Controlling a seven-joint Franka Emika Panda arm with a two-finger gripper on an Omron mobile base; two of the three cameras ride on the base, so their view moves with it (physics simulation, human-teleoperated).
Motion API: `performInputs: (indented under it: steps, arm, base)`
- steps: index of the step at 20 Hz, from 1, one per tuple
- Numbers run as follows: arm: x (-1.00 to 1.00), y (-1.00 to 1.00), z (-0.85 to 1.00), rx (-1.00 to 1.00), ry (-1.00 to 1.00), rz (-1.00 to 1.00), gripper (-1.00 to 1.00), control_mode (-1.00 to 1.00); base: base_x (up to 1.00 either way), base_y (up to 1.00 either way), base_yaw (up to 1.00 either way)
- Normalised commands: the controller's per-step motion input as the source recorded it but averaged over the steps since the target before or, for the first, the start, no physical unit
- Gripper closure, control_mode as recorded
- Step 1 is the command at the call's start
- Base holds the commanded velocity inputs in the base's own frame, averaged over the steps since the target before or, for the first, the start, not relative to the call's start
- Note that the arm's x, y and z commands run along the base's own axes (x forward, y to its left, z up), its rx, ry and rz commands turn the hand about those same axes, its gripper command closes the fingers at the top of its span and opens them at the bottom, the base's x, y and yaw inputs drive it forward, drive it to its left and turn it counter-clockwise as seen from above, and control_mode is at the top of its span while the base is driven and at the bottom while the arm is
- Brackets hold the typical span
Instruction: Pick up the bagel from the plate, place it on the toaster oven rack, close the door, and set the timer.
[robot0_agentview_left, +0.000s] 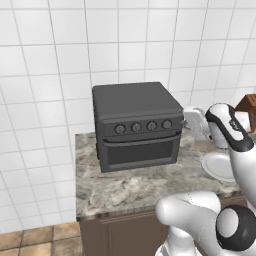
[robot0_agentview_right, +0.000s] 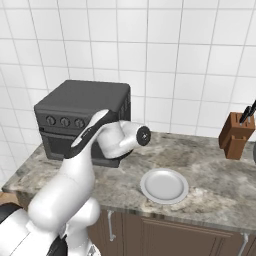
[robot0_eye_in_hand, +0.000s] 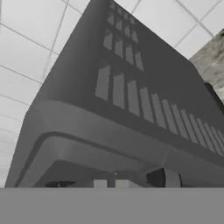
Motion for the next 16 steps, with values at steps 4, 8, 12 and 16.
performInputs:
  steps: [4, 8, 12, 16]
  arm:
    - [-0.21, -0.04, 0.77, 0.03, 0.00, 0.00, 1.00, -1.00]
    - [-0.31, 0.00, 0.76, 0.00, 0.00, 0.00, 1.00, -1.00]
    - [-0.38, 0.01, 0.66, -0.03, 0.00, 0.00, 1.00, -1.00]
    - [-0.33, 0.24, 0.24, -0.14, 0.00, 0.00, 1.00, -1.00]
  base:
    - [0.00, 0.00, 0.00]
    - [0.00, 0.00, 0.00]
    - [0.00, 0.00, 0.00]
    - [0.00, 0.00, 0.00]
